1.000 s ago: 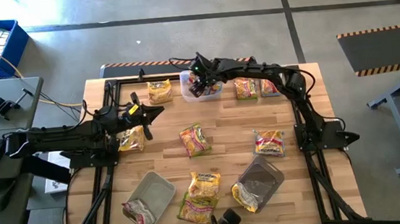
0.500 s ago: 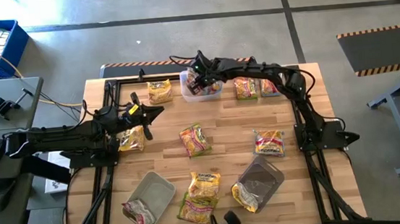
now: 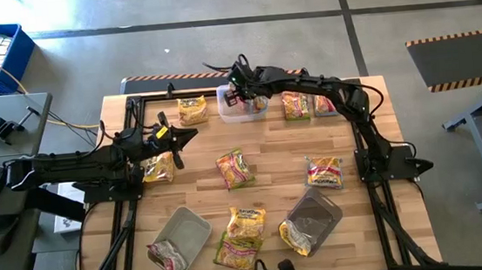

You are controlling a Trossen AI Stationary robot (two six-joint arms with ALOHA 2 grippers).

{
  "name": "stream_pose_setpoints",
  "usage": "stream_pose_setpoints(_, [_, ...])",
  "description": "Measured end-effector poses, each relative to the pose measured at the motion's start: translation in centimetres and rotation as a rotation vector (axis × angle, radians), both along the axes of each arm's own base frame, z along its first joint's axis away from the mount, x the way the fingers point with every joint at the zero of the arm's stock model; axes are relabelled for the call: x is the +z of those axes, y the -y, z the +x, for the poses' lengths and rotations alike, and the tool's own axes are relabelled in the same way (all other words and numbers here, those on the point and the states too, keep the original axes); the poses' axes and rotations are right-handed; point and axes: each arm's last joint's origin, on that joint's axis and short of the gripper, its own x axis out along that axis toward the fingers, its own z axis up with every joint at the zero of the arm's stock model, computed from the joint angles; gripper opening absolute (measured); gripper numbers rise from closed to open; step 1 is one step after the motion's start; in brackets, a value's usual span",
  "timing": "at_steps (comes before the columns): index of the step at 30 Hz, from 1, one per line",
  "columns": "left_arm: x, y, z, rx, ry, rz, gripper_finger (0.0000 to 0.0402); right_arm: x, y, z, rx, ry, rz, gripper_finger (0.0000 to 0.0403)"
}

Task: Sort Maruchan noodles
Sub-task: Put the light blue noodle pack into the transparent bin

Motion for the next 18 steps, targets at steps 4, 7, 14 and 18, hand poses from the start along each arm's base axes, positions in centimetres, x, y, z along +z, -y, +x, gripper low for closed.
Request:
stream_pose_setpoints(4, [0.0, 0.0, 0.0, 0.001, 0.004, -0.013, 0.0019, 0.8, -0.6, -0.1, -0.104, -0.012, -0.011, 0.0000])
stream_pose_setpoints(7, [-0.1, 0.0, 0.0, 0.000, 0.004, -0.034, 0.0019, 0.6, -1.2, -0.3, -0.188, -0.038, -0.019, 0.0000])
stream_pose_setpoints(14, [-0.3, 0.0, 0.0, 0.002, -0.004, -0.065, 0.0019, 0.4, -3.0, 0.0, -0.340, -0.021, -0.082, 0.0000])
stream_pose_setpoints(18, [-0.3, 0.0, 0.0, 0.002, -0.003, -0.084, 0.0019, 0.4, -3.7, 0.4, -0.386, 0.014, -0.091, 0.0000])
